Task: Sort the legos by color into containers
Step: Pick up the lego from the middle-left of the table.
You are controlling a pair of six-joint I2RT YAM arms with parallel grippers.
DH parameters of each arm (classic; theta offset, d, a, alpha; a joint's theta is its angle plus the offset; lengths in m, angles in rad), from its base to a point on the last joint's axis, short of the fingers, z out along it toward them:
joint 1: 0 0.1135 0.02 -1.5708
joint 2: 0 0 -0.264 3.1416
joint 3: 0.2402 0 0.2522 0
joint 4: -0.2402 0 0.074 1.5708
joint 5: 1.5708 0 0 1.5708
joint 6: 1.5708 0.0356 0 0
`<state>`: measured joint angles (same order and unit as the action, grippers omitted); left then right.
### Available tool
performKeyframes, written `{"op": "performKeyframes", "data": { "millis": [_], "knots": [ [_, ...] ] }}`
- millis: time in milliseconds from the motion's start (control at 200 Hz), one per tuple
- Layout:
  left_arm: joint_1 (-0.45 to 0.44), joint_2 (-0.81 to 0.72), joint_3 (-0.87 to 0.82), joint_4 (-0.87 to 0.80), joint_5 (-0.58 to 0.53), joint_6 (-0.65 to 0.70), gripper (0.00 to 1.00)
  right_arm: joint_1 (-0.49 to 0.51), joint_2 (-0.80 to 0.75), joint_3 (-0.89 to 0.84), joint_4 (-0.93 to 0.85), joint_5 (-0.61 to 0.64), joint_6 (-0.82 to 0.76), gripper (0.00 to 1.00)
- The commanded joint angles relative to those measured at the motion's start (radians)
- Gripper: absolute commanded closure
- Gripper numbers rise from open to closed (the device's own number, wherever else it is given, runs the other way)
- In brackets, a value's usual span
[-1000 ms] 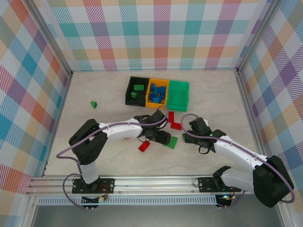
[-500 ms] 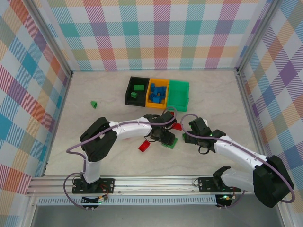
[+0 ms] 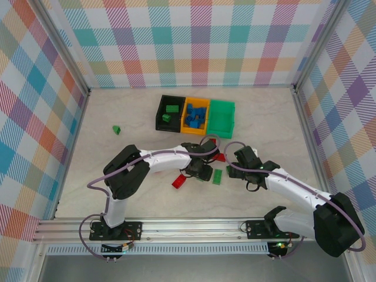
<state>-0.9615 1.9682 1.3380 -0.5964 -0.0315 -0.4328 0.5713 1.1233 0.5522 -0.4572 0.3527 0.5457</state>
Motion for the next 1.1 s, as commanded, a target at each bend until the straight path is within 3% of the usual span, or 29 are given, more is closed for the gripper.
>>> {"op": "performKeyframes", "data": {
  "millis": [0, 115, 315, 460, 700, 1095],
  "knots": [
    [-0.006, -0.003, -0.007, -0.04, 0.003, 0.005, 0.45, 0.011, 0.004, 0.03, -0.012, 0.017, 0.013, 0.16],
    [-0.006, -0.009, -0.017, -0.019, 0.015, 0.003, 0.72, 0.012, 0.004, 0.029, -0.015, 0.021, 0.015, 0.16],
    [-0.006, -0.032, -0.012, -0.011, 0.021, 0.003, 0.74, 0.015, 0.008, 0.032, -0.016, 0.025, 0.017, 0.16],
    [-0.004, -0.061, -0.014, -0.006, 0.015, -0.005, 0.91, 0.016, 0.011, 0.032, -0.018, 0.029, 0.017, 0.16],
    [0.067, -0.149, -0.003, -0.012, -0.007, 0.031, 0.98, 0.019, 0.013, 0.034, -0.017, 0.031, 0.016, 0.16],
    [0.369, -0.172, 0.189, -0.078, 0.034, 0.181, 0.97, 0.025, 0.013, 0.035, -0.019, 0.037, 0.017, 0.16]
  ]
}}
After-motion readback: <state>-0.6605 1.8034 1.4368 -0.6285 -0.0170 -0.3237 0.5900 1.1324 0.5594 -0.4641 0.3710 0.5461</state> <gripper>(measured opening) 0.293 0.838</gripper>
